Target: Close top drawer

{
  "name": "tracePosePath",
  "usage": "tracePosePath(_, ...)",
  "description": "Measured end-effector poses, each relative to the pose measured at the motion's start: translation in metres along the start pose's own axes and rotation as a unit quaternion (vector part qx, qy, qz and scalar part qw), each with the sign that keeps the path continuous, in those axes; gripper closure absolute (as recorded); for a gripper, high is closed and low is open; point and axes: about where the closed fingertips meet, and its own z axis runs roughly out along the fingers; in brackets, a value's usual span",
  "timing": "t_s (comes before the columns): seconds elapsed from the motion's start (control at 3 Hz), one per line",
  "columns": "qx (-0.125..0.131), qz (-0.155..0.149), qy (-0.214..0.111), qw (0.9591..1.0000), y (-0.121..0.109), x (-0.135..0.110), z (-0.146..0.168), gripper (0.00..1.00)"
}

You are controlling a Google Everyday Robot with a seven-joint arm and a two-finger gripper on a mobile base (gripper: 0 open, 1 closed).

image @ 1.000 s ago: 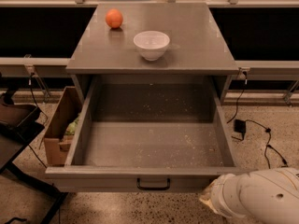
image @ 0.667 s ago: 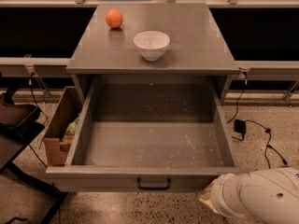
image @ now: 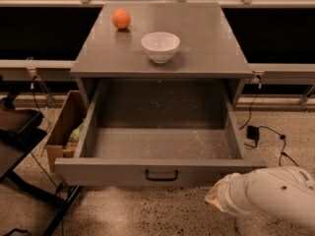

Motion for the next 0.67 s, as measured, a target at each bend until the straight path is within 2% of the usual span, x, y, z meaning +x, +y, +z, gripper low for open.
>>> tracePosePath(0.33, 0.000, 0.000, 0.000, 1.0000, 0.000, 0.000, 0.000, 1.00)
tracePosePath(0.67, 0.010, -0.021, -0.001, 0.9997, -0.040, -0.018, 0.008, 1.00)
